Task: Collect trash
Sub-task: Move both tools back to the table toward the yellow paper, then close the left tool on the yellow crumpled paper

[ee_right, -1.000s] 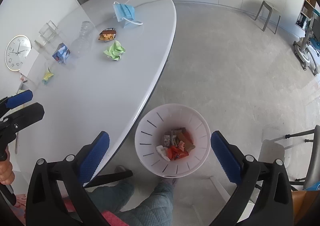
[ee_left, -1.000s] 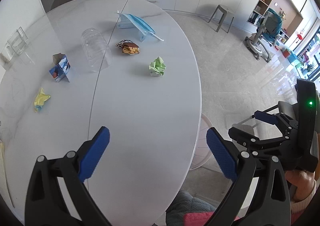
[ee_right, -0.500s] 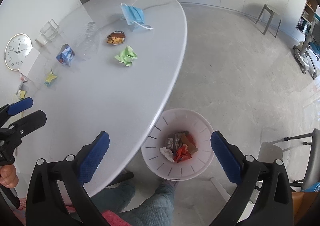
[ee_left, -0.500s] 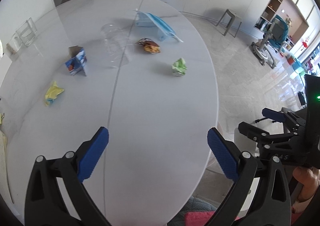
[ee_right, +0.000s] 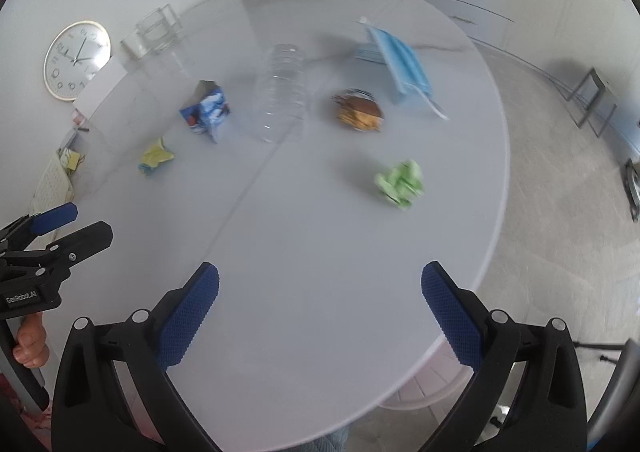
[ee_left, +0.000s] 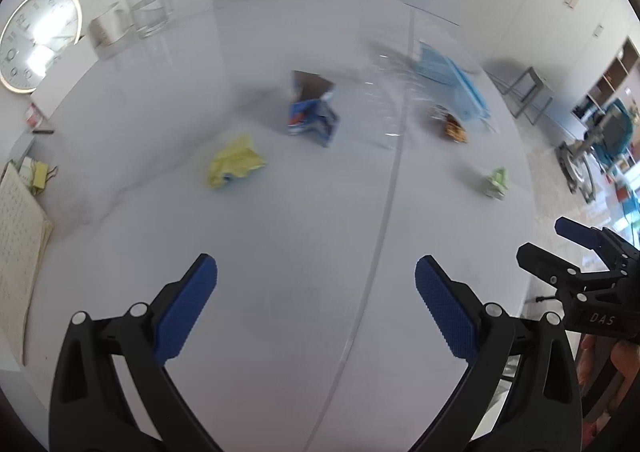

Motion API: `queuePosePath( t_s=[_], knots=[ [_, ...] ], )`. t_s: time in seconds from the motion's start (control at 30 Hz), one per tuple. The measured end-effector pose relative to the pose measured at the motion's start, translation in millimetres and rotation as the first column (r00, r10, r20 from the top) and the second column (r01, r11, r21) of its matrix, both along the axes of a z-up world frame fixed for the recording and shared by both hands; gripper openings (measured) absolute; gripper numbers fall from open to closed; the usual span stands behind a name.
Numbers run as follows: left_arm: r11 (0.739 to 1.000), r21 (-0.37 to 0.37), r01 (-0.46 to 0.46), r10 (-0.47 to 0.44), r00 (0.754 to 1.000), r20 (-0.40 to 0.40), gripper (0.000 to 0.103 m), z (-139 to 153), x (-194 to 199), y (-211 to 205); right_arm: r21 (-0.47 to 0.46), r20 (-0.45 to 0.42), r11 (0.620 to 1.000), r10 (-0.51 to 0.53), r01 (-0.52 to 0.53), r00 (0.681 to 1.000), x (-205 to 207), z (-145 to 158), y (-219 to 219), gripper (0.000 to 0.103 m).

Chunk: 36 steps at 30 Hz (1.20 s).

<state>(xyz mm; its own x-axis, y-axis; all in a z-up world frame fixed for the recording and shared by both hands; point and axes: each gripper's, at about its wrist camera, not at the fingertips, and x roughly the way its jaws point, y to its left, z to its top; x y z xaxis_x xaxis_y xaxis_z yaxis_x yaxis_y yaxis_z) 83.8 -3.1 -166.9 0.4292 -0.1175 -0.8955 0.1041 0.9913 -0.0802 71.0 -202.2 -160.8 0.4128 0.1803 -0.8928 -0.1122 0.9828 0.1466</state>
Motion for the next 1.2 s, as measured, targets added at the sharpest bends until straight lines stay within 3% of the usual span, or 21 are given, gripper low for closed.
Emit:
queuePosePath(
  t_s=[0.33,0.6,0.9,1.0,1.2],
  knots=[
    [0.997,0.001,-0.080,0.080,0.997,0.004,0.095,-26,56,49,-0.023,0.014,0.989,0.147,-0.147,0.989,63,9,63,0.101],
    [0.996,-0.006,-0.085,0.085,0.996,-0.015,0.095,-55,105,51,-0.033,0.031,0.977,0.211,-0.210,0.977,108,15,88,0.101],
    [0.995,0.021,-0.098,0.099,0.994,-0.050,0.095,-80,129,43,-0.036,0.040,0.971,0.239,-0.238,0.970,141,12,99,0.101],
    [0.994,0.044,-0.103,0.106,0.993,-0.055,0.091,-85,132,42,-0.030,0.032,0.970,0.242,-0.241,0.970,145,8,100,0.101],
    [0.989,0.072,-0.132,0.137,0.987,-0.082,0.064,-95,135,45,-0.032,0.025,0.968,0.249,-0.248,0.968,147,4,102,0.101]
  ],
)
